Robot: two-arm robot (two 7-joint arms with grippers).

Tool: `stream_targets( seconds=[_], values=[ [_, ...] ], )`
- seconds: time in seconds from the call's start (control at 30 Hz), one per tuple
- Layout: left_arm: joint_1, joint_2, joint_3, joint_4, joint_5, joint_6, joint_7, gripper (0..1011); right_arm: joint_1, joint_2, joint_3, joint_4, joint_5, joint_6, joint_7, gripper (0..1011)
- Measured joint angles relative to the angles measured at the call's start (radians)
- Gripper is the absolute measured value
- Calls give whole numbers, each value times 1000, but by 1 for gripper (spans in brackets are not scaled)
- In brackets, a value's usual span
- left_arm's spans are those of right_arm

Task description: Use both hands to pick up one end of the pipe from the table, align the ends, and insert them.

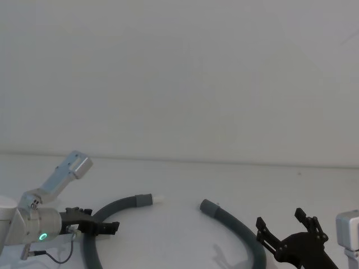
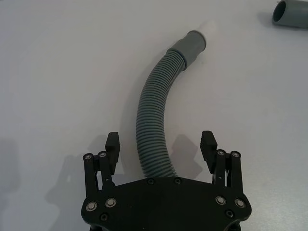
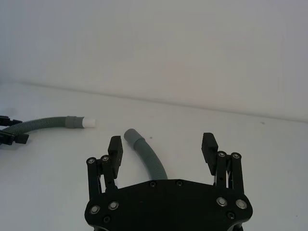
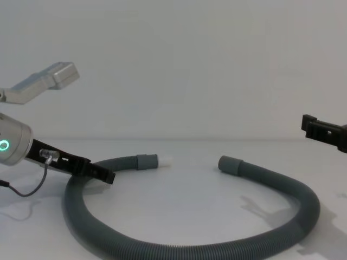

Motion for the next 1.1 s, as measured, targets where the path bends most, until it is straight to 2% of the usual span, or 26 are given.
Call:
stream_targets(
  seconds=[0.07, 0.2, 0.77, 0.83, 1.1],
  values=[
    [-3, -1, 2, 5, 2, -2, -2, 1001, 0, 0, 0, 0, 0, 0, 0, 1004],
    [-9, -2, 7, 16, 7, -8, -6, 931, 0, 0, 0, 0, 0, 0, 0, 1004],
    [-18, -4, 15, 35, 15, -18, -12, 413, 0, 0, 0, 0, 0, 0, 0, 1004],
    [-19, -5, 16, 36, 16, -18, -13, 328, 0, 0, 0, 0, 0, 0, 0, 1004],
    [-20, -5, 17, 39, 17, -19, -14, 301, 0, 0, 0, 0, 0, 0, 0, 1004]
  ],
)
